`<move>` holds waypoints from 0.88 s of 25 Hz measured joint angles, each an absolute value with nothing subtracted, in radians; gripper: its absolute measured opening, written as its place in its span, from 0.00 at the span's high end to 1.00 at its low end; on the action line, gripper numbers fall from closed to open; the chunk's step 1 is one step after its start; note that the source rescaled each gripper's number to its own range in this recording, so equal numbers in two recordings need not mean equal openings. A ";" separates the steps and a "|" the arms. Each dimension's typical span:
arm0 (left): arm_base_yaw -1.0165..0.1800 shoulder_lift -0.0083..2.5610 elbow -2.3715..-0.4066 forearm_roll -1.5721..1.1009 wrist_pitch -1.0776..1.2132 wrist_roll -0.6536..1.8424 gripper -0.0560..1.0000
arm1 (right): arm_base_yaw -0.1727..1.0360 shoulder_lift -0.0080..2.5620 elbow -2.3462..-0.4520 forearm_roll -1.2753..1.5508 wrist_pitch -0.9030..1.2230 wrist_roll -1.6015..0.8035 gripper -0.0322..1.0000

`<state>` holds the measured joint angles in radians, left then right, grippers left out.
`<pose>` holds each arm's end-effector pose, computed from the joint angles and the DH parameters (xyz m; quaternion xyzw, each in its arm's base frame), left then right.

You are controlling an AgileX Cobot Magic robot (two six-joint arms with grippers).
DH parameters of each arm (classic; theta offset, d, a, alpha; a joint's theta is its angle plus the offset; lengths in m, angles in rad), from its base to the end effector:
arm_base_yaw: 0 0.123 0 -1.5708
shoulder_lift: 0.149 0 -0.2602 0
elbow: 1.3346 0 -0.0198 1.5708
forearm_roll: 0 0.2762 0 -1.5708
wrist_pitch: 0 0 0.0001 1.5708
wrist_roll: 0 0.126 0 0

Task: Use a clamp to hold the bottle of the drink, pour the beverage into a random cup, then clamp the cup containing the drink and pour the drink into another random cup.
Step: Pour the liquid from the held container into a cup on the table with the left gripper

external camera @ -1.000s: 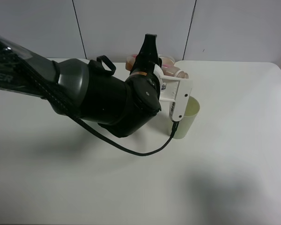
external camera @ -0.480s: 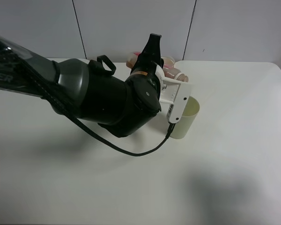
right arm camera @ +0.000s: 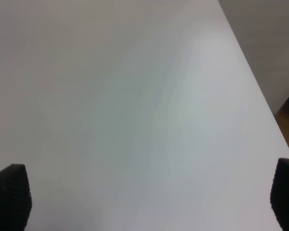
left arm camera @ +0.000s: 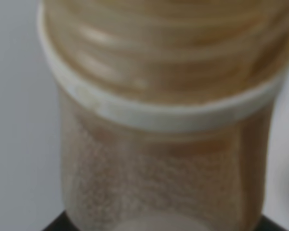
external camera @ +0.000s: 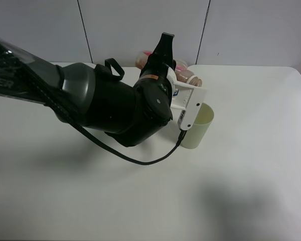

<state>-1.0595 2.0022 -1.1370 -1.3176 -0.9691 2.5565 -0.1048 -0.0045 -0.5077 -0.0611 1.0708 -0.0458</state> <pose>0.2944 -0.3192 0.1292 0.6324 0.4745 0.4546 0.4102 0.0704 -0.0142 0.2755 0.0267 0.8519 -0.0697 0.5184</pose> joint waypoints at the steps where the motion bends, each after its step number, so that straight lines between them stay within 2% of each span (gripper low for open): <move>1: -1.060 2.002 -1.137 -1.318 -0.969 2.557 0.94 | -0.105 -0.005 -0.508 -0.061 1.071 -0.046 0.00; 22: -1.060 2.002 -1.137 -1.276 -0.975 2.599 0.94 | -0.105 -0.005 -0.508 -0.067 1.071 -0.042 0.00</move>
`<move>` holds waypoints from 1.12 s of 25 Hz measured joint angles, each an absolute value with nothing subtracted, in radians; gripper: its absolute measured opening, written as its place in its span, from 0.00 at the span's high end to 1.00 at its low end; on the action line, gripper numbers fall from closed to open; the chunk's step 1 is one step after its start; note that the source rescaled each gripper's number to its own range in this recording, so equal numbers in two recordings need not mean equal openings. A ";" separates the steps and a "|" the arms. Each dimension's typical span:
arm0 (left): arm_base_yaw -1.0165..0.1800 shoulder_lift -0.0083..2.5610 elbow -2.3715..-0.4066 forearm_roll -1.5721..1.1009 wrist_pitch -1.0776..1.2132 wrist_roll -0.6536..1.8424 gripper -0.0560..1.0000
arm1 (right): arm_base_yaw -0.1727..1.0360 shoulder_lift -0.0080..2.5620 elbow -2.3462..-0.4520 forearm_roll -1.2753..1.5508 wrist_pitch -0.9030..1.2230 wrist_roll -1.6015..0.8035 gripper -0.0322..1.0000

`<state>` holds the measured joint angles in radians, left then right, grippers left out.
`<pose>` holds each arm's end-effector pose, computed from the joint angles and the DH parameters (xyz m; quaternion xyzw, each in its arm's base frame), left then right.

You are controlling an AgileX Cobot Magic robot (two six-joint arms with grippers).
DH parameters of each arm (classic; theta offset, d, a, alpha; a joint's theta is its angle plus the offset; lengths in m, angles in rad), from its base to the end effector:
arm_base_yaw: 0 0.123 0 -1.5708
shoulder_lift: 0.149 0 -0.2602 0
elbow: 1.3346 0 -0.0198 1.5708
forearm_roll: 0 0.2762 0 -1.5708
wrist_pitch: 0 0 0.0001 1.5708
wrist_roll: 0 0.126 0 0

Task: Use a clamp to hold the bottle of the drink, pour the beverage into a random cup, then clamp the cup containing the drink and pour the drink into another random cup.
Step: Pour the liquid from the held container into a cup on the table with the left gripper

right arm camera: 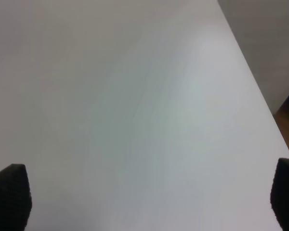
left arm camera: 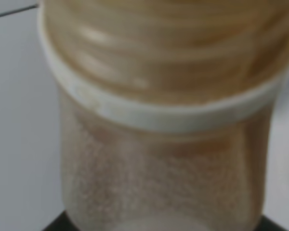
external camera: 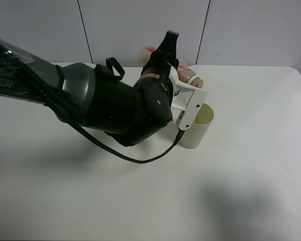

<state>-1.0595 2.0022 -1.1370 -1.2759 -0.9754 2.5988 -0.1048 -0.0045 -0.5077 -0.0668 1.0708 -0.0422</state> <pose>0.2950 -0.3218 0.1328 0.6439 0.4433 0.4713 0.4084 0.0703 -0.0148 0.2755 0.0283 0.8517 -0.0716 0.5183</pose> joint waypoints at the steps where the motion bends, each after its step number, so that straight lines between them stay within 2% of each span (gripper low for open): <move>1: -1.060 2.002 -1.137 -1.272 -0.979 2.599 0.94 | -0.105 -0.005 -0.508 -0.068 1.071 -0.042 0.00; 28: -1.060 2.002 -1.137 -1.212 -1.008 2.601 0.94 | -0.105 -0.005 -0.508 -0.069 1.071 -0.041 0.00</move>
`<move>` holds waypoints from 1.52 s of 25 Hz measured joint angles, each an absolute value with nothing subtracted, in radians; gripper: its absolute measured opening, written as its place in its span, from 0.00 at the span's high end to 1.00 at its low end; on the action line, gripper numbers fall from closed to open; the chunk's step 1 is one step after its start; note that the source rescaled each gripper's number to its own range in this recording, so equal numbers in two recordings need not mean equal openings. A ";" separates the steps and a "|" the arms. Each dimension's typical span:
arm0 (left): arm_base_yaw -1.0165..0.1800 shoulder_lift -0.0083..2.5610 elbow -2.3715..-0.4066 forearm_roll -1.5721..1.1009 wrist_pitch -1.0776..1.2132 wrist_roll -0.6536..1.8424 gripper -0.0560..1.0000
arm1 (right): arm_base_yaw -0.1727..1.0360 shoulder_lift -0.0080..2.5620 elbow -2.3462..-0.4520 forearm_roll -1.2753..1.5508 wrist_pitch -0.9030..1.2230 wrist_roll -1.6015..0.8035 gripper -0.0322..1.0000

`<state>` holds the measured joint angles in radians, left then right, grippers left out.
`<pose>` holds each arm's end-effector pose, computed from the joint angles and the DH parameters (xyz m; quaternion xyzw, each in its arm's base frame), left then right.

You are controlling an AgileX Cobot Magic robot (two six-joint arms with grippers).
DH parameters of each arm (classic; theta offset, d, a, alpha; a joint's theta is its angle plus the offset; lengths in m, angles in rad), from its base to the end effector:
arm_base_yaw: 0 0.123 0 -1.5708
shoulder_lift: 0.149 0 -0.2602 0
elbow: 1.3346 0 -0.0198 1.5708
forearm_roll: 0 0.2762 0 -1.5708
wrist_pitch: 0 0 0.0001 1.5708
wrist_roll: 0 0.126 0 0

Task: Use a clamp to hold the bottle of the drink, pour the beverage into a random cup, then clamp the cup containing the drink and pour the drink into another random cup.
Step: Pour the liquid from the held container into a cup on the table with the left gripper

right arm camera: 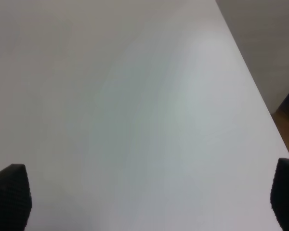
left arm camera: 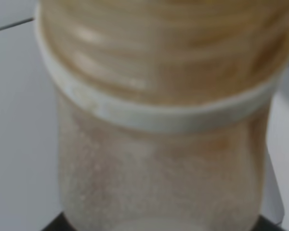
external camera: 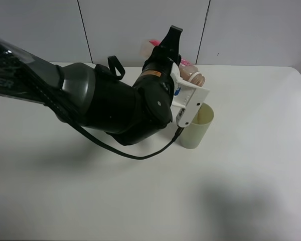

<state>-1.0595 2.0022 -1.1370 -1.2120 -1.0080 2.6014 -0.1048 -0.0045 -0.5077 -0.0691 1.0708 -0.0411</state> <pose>0.2962 -0.3240 0.1402 0.6389 0.4162 0.4927 0.4193 0.0703 -0.0151 0.2755 0.0289 0.8517 -0.0725 0.5182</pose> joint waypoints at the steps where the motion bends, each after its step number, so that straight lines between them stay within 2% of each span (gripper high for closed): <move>1: -1.060 2.002 -1.137 -1.212 -1.009 2.601 0.94 | -0.105 -0.005 -0.508 -0.069 1.071 -0.041 0.00; 38: -1.060 2.002 -1.137 -1.071 -1.070 2.665 0.94 | -0.105 -0.005 -0.508 -0.069 1.071 -0.041 0.00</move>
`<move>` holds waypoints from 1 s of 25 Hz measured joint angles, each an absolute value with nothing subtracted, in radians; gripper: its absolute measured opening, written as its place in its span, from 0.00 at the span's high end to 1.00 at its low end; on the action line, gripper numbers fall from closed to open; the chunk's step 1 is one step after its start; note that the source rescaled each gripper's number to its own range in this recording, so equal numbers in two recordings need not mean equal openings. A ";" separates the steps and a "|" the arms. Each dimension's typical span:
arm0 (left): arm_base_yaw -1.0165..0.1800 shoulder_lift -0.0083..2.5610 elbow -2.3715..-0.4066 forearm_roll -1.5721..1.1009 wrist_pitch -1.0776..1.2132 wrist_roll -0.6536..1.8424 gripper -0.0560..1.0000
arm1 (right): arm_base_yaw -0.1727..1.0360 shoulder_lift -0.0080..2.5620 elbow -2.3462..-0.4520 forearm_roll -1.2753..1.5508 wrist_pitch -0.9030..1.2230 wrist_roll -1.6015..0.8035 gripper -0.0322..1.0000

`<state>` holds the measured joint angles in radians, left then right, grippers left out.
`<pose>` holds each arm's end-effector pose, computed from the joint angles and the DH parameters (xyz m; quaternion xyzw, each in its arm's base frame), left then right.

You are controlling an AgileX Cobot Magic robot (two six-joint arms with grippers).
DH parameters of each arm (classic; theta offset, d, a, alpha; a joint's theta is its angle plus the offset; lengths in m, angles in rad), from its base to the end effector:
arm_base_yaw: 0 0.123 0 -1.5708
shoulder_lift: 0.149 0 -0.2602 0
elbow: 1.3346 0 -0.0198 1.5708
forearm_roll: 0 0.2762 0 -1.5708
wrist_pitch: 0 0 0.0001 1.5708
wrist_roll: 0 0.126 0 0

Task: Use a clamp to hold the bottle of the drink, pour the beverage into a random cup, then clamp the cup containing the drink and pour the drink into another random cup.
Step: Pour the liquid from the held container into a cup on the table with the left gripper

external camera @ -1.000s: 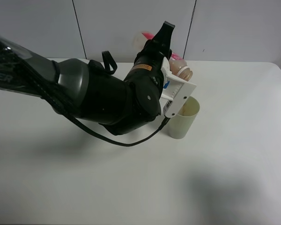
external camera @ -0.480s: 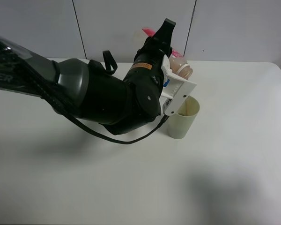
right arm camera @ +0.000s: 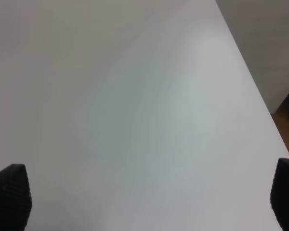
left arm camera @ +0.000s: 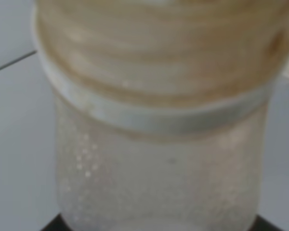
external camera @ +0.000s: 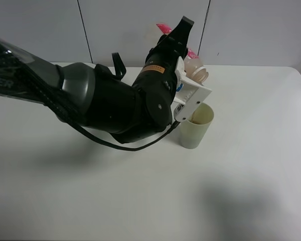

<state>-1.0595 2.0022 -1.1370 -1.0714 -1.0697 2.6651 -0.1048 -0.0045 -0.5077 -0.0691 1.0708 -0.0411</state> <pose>0.2967 -0.3307 0.1560 0.6369 0.3367 0.5452 0.4286 0.0703 -0.0151 0.2755 0.0289 0.8517 -0.0725 0.5182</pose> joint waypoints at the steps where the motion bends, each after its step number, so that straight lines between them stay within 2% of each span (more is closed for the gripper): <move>1: -1.060 2.002 -1.137 -1.064 -1.072 2.666 0.94 | -0.105 -0.005 -0.508 -0.069 1.071 -0.041 0.00; 25: -1.060 2.002 -1.137 -0.899 -1.137 2.702 0.94 | -0.105 -0.005 -0.508 -0.069 1.071 -0.041 0.00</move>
